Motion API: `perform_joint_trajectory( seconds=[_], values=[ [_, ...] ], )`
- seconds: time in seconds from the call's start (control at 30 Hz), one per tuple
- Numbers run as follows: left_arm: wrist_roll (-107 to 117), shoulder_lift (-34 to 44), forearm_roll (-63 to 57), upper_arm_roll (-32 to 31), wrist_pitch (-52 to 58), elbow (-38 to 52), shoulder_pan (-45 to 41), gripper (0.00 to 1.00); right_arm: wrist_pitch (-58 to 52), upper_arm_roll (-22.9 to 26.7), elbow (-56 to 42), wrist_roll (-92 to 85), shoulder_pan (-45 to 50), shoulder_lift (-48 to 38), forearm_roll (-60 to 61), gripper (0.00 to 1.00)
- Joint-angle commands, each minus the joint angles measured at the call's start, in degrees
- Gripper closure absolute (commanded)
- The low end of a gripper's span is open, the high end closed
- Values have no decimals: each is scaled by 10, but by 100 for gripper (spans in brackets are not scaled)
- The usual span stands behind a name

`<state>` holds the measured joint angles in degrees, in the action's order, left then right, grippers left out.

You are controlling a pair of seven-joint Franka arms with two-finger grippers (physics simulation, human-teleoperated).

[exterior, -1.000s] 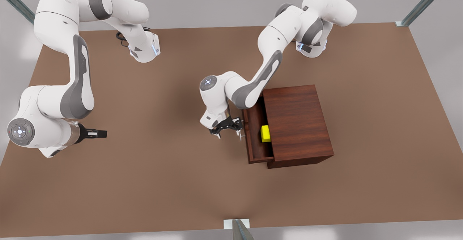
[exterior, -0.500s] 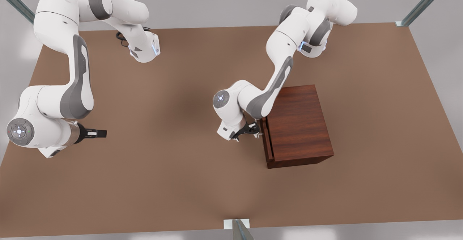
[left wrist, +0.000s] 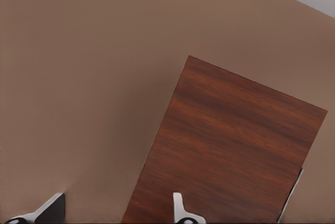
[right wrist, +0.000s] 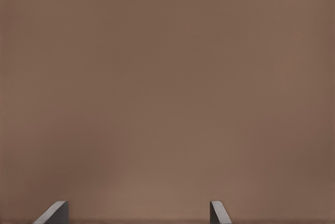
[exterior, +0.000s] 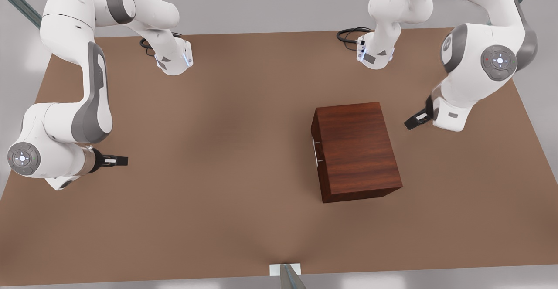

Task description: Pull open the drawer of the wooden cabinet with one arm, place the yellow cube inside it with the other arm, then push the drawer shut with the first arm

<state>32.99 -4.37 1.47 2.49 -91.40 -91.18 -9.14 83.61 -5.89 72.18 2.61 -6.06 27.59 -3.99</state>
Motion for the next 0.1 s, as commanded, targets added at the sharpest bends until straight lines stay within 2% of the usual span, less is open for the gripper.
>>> perform_joint_trajectory(
  seconds=[0.0,0.07],
  values=[
    [-418,8,44,1,-77,-10,-21,0,-1,0,0,-3,0,-1,0,0],
    [-415,7,45,1,-72,-12,-18,0,-2,0,0,-3,0,-1,0,0]
  ],
)
